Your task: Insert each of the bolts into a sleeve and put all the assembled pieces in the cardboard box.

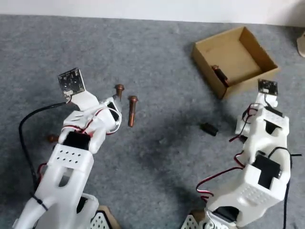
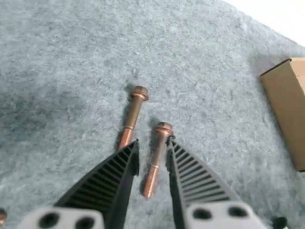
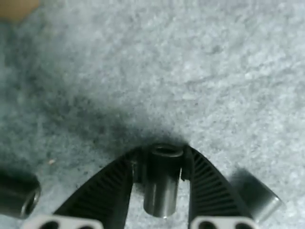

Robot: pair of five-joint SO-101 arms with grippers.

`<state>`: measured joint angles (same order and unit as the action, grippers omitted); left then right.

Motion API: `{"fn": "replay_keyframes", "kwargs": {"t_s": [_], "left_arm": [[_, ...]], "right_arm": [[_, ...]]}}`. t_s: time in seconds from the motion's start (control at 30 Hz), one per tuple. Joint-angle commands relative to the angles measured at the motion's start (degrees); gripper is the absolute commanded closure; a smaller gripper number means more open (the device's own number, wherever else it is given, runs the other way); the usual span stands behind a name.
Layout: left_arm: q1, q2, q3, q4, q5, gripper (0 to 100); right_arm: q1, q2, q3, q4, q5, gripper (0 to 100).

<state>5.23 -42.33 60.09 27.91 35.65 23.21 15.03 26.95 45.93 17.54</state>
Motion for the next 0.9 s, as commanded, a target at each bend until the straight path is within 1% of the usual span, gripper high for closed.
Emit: {"fn": "replay_keyframes", "kwargs": {"t_s": [0.0, 0.07, 0.13, 0.17, 0.2, 0.23, 0.4, 0.5, 0.63, 0.73, 0.87], "left_arm": [[-0.84, -0.92, -0.92, 0.18, -0.26, 89], [-0.84, -0.92, -0.92, 0.18, -0.26, 89], [-1.1, -1.01, -1.01, 0.18, -0.26, 89], [-1.54, -1.01, -1.01, 0.18, -0.26, 89], [-1.89, -1.01, -1.01, 0.26, -0.09, 89], [-2.33, -0.92, -0.92, 1.05, -0.09, 89], [-3.91, -0.57, -3.65, 13.8, -0.35, 89], [-3.56, -0.48, -5.76, 17.85, -4.48, 89], [-3.74, -0.4, -9.36, 20.57, -9.67, 89], [-3.56, 0.31, -12.7, 24.26, -14.51, 89], [-3.65, 8.4, -20.0, 29.8, -15.56, 89]], "right_arm": [[0.31, 1.45, 2.95, -0.04, -0.88, 87.9], [0.4, 1.45, 2.95, -0.13, -0.88, 89.9], [0.22, 1.45, 2.95, -0.04, -0.88, 98.6], [0.04, 1.45, 2.95, -0.04, -0.88, 99.8], [-0.13, 1.45, 3.03, 0.04, -0.88, 98.5], [-0.48, 1.45, 3.03, 0.04, -0.88, 99.2], [-1.89, -1.19, 3.38, 0.04, -0.88, 99.3], [-4.09, -6.99, 4.35, 0.13, -0.88, 99.3], [-8.04, -18.68, 11.74, -0.04, -0.88, 99.3], [-11.21, -28.35, 18.24, -0.13, -0.88, 99.3], [-14.02, -39.6, 24.92, -0.13, -0.79, 99.3]]}}
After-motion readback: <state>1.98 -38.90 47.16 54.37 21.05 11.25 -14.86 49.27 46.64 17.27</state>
